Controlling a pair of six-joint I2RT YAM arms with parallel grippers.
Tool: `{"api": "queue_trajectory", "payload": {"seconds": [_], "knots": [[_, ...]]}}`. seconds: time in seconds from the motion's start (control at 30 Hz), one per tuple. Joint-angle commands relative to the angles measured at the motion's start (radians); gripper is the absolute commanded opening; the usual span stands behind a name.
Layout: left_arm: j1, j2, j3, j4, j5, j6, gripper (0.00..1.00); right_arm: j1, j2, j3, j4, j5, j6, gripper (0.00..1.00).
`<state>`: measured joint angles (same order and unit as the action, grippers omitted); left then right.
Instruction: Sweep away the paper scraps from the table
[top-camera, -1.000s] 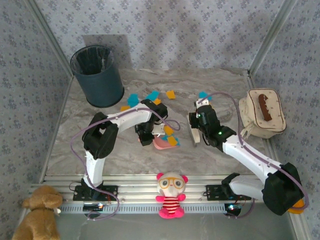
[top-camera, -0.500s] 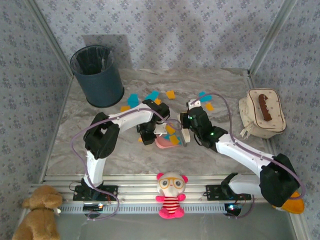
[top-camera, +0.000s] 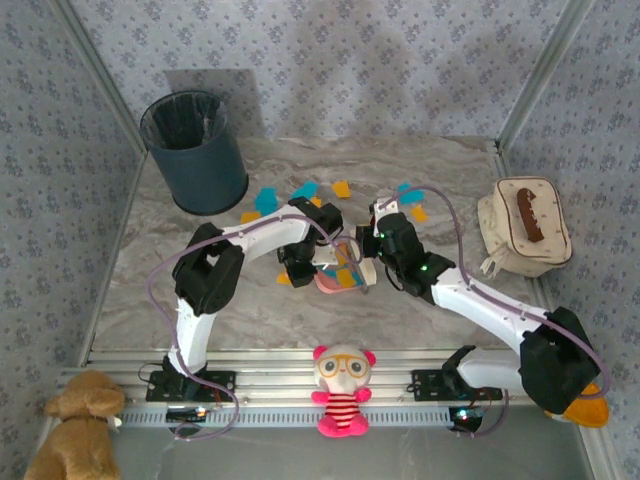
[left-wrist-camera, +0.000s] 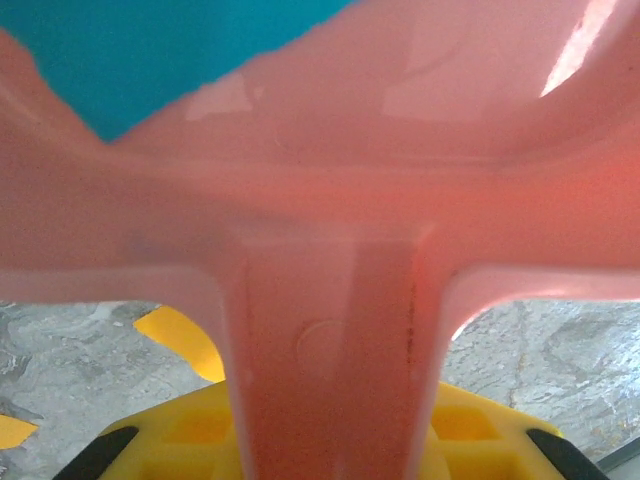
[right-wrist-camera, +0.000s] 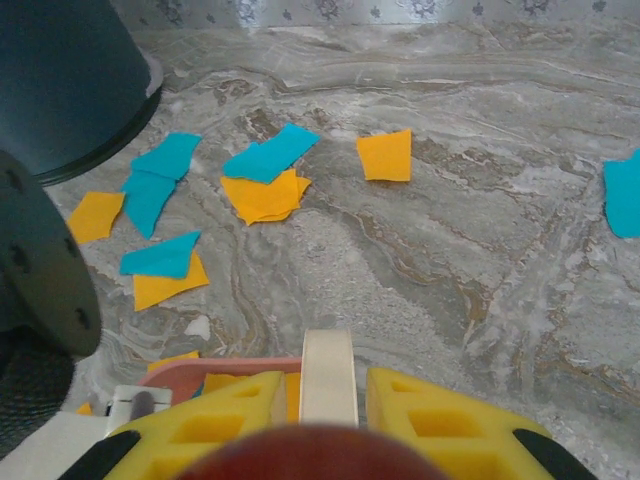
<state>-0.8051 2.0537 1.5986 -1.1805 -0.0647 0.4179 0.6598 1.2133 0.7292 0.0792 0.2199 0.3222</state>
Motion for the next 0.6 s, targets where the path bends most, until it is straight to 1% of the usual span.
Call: {"api": "queue_trajectory", "payload": {"seconds": [0.0,0.13,0.3,0.37,0.47,0.57], "knots": [[-0.011,0.025,0.037,-0.003,0.022,-0.011,0.0,0.013,-0.047,-0.001,0.05,-0.039,-0.015,0.0],[-0.011,0.023,0.035,0.001,0.022,-0.013,0.0,0.016,-0.068,-0.007,0.044,0.009,-0.023,0.0],[-0.011,0.018,0.029,0.002,0.015,-0.015,0.0,0.026,-0.08,-0.003,-0.032,0.183,-0.013,0.0],[-0.011,0.016,0.026,0.002,0.017,-0.016,0.0,0.028,-0.08,-0.001,-0.06,0.233,-0.002,0.0],[-0.011,0.011,0.025,0.004,0.019,-0.018,0.0,0.028,-0.068,-0.001,-0.085,0.249,0.004,0.0],[-0.012,0.008,0.025,0.005,0.019,-0.016,0.0,0.027,-0.05,0.001,-0.082,0.222,0.005,0.0]]}}
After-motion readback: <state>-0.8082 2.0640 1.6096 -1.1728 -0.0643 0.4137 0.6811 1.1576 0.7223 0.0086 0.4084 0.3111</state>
